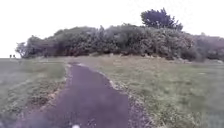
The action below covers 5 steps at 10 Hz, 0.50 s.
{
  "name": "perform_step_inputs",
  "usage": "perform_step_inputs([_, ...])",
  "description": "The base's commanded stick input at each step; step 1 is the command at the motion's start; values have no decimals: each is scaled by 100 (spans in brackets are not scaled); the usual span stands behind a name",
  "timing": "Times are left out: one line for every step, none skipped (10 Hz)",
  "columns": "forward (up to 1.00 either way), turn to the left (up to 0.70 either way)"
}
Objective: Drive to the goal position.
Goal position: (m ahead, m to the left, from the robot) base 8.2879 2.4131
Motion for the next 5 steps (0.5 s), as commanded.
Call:
perform_step_inputs([50,0])
perform_step_inputs([50,0])
perform_step_inputs([50,0])
perform_step_inputs([50,0])
perform_step_inputs([50,0])
